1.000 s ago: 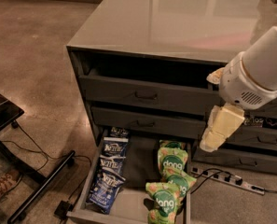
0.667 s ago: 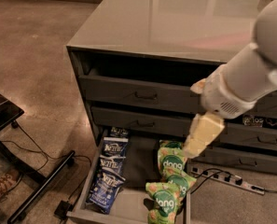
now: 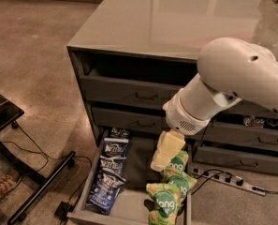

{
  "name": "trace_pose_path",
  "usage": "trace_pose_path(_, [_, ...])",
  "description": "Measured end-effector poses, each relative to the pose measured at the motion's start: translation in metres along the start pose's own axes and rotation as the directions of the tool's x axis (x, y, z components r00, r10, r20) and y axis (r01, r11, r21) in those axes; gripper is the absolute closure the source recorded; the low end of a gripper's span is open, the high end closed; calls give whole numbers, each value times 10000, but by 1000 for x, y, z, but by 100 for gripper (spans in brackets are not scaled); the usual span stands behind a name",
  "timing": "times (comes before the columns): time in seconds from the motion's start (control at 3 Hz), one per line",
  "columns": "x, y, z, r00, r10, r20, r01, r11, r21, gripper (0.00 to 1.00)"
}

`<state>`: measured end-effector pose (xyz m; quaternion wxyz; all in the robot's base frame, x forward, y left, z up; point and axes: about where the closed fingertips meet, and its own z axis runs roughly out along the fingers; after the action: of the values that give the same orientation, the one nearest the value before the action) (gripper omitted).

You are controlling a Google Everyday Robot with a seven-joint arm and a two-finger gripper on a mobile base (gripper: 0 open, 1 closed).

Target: Pick blue chip bag from bottom drawer and place on counter

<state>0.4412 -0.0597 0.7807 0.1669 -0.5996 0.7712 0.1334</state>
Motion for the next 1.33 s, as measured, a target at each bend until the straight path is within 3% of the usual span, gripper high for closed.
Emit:
trace_pose_path(0.33, [-2, 2, 18, 9998, 157, 127, -154, 9996, -242, 0])
trace_pose_path(0.67, [-18, 9, 69, 9986, 457, 268, -438, 9969, -656, 0])
trace_pose_path(1.0, [-23, 6, 112, 9870, 1551, 414, -1538, 9876, -315, 0])
trace_pose_path(1.33, [-31, -3, 112, 9681, 2374, 807, -2381, 9712, -12, 0])
